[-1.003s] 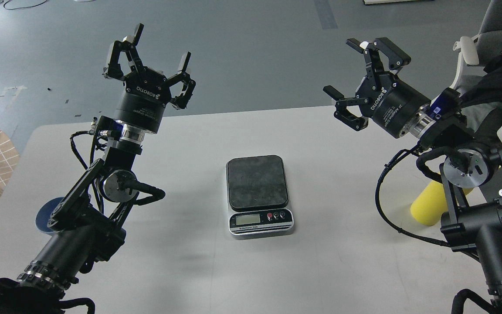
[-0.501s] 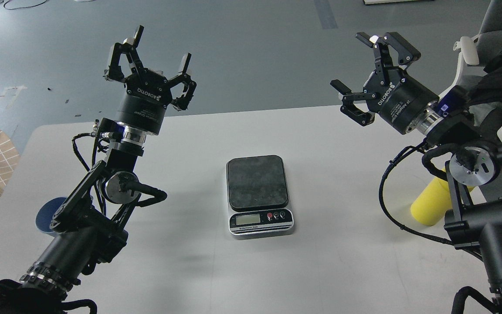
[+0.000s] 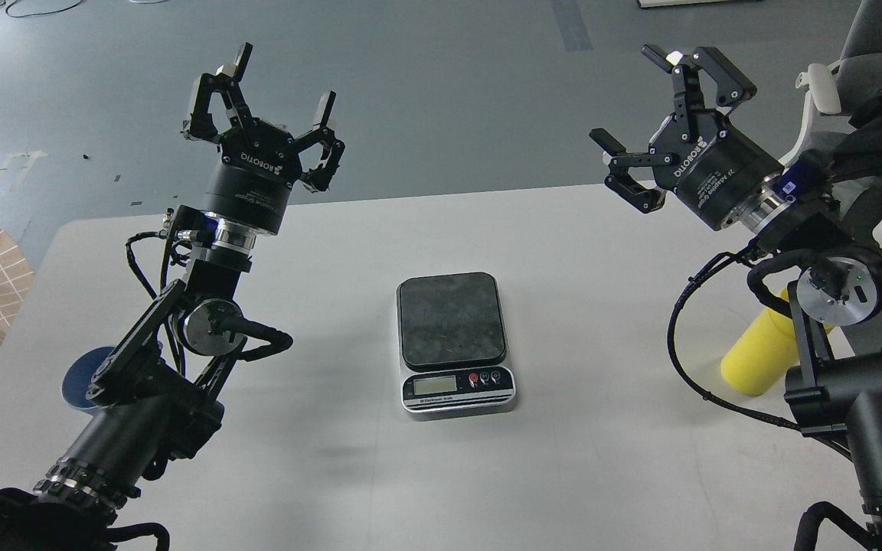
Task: Pour seasoning into cup on scale with both arms
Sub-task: 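Move the left gripper down toward the blue cup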
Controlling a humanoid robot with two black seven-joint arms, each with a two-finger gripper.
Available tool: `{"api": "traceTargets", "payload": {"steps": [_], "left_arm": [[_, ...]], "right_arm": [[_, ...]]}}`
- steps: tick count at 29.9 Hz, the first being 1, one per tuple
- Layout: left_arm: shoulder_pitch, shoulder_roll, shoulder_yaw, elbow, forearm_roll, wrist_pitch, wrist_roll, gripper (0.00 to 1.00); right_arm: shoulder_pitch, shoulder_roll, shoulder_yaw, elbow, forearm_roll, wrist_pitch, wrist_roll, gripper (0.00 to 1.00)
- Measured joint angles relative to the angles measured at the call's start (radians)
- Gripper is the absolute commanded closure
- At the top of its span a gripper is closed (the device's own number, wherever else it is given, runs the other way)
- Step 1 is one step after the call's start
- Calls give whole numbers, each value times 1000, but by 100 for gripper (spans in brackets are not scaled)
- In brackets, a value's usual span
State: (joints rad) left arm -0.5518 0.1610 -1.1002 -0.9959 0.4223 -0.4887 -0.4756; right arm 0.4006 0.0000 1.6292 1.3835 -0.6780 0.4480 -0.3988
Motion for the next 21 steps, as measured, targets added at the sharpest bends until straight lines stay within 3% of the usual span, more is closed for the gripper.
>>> {"api": "traceTargets", "payload": {"steps": [7, 14, 21], "left_arm": [[-47, 161, 40, -31, 136, 0, 9, 1], [-81, 455, 84, -167, 515, -1, -12, 1], [-45, 715, 96, -279, 582, 0, -13, 1]], "right_arm": [[-10, 0, -5, -1, 0, 2, 0, 0], [-32, 0, -3, 1, -1, 4, 0, 0], [-42, 0, 0, 1, -1, 4, 0, 0]]}}
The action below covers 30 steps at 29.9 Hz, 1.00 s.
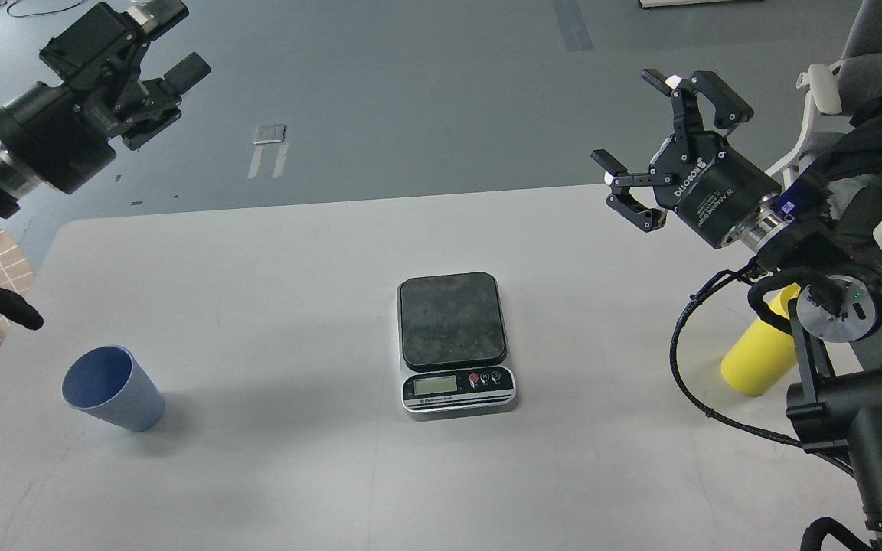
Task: Pour seasoning into cup on scale with both arms
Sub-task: 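Move the left gripper down toward the blue cup, then grasp the blue cup with the left gripper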
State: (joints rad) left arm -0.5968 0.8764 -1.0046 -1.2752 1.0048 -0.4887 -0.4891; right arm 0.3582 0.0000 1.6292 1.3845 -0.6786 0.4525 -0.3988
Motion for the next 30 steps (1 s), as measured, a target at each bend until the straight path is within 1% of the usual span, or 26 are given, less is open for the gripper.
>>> {"api": "traceTargets", "payload": {"steps": [5, 8, 9, 11, 12, 16, 18, 19, 22, 26, 30], "left_arm": [[111, 166, 1, -67, 88, 0, 0, 1], [186, 257, -2, -75, 189, 0, 0, 1], [220, 289, -2, -75, 227, 17, 0, 1], [287, 337, -2, -72, 286, 85, 0, 1], [329, 355, -2, -69, 318, 147, 0, 2], [525, 400, 8, -48, 462, 461, 0, 2], [602, 420, 17, -52, 486, 537, 0, 2], [637, 436, 24, -60, 490, 550, 0, 2], [702, 461, 53, -71, 492, 553, 0, 2], [719, 466, 104, -64, 490, 552, 0, 2], [722, 465, 118, -48, 484, 556, 0, 2]], "right_arm": [[0, 0, 0, 0, 0, 0, 0, 0], [-4, 0, 1, -1, 0, 0, 0, 0], [-6, 0, 1, -1, 0, 0, 0, 0], [-12, 0, 1, -3, 1, 1, 0, 0], [-14, 0, 1, -3, 1, 1, 0, 0], [-25, 0, 4, -7, 1, 2, 0, 0], [-30, 0, 4, -7, 1, 2, 0, 0], [-32, 0, 4, -7, 1, 3, 0, 0], [-34, 0, 4, -7, 1, 3, 0, 0], [-34, 0, 3, -7, 1, 3, 0, 0], [-35, 0, 2, -6, 1, 3, 0, 0]]}}
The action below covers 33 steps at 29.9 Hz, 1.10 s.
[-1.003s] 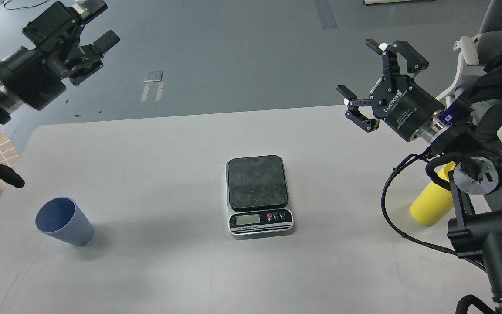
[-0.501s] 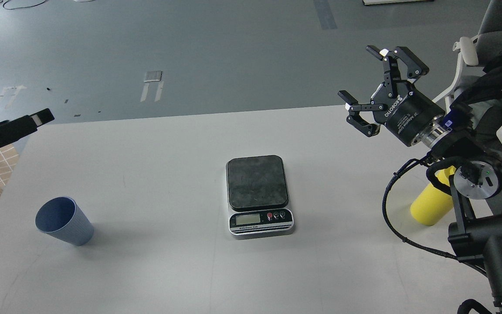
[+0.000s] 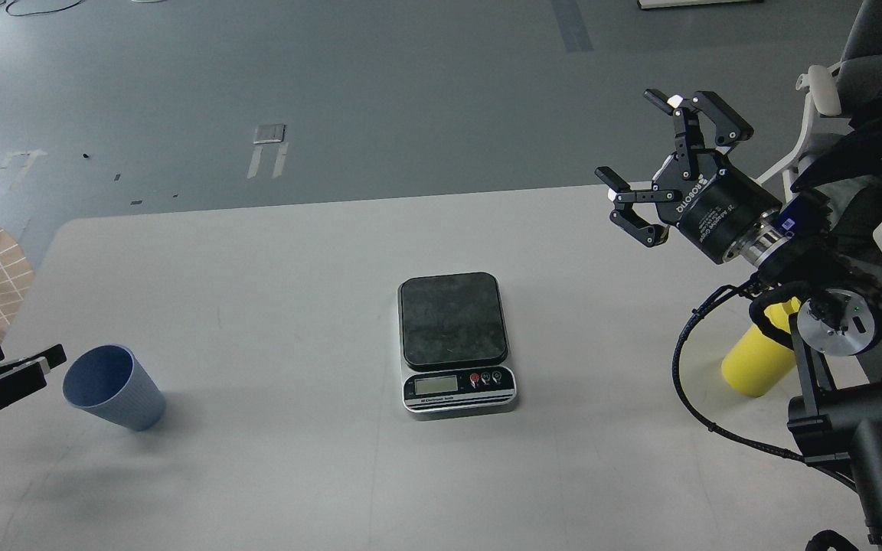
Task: Pour seasoning into cup on scale with both arms
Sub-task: 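Grasp the blue cup with the left gripper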
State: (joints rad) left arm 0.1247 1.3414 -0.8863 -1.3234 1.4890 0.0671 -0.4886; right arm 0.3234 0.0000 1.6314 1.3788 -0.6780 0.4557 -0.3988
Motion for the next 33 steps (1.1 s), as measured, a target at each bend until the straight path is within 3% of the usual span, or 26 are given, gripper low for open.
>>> {"api": "traceTargets", "payload": {"steps": [29, 33], "left_arm": [[-8, -140, 2, 39, 64, 5, 0, 3], [-16, -178, 2, 43, 121, 5, 0, 13]], "right_arm": [[-4, 0, -1, -2, 0, 1, 0, 0], [-3, 0, 0, -4, 0, 1, 0, 0]]}}
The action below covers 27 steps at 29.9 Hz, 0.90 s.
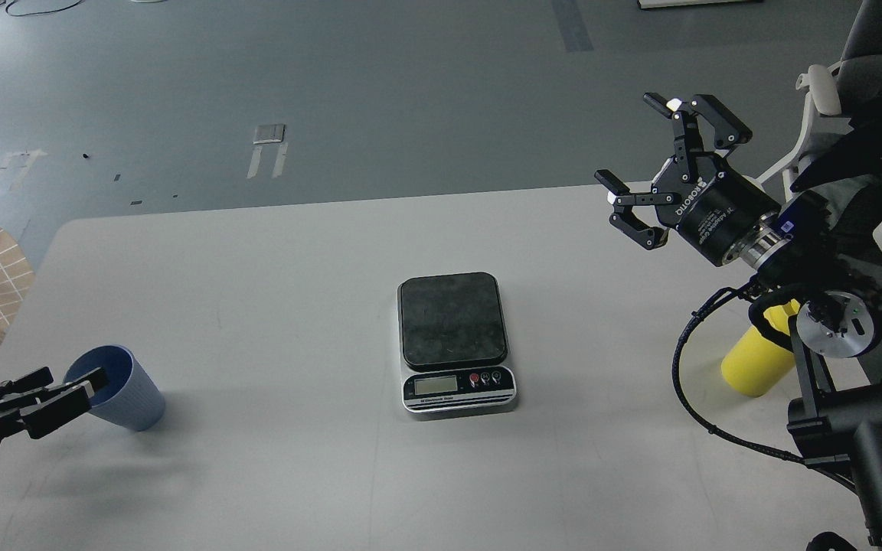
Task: Pour seasoning into cup on scale with both arms
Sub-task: 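Grasp the blue cup with the left gripper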
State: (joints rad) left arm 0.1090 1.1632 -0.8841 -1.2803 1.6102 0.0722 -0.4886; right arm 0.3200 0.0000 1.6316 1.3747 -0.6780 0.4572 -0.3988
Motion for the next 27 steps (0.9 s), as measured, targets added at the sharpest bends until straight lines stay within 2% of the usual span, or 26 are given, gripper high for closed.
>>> {"api": "traceTargets", "payload": {"steps": [3, 5, 8, 12, 18, 24, 27], "left_arm": [[-25, -25, 0, 10, 23, 0, 0, 27], [-37, -31, 0, 15, 30, 0, 0, 40], [-50, -34, 0, 23, 32, -2, 0, 41], [-54, -35, 2, 36, 33, -3, 0, 54], [-52, -28, 10, 39, 40, -3, 0, 56], [-51, -24, 14, 40, 61, -3, 0, 74], [-50, -26, 14, 40, 63, -3, 0, 77]], "right_arm": [[2, 0, 1, 0, 0, 0, 0, 0], [2, 0, 4, 0, 0, 0, 0, 0], [2, 0, 6, 0, 0, 0, 0, 0], [0, 0, 7, 0, 0, 1, 0, 0], [-2, 0, 7, -1, 0, 1, 0, 0], [-3, 0, 7, -1, 0, 2, 0, 0], [-3, 0, 7, -2, 0, 2, 0, 0]]}}
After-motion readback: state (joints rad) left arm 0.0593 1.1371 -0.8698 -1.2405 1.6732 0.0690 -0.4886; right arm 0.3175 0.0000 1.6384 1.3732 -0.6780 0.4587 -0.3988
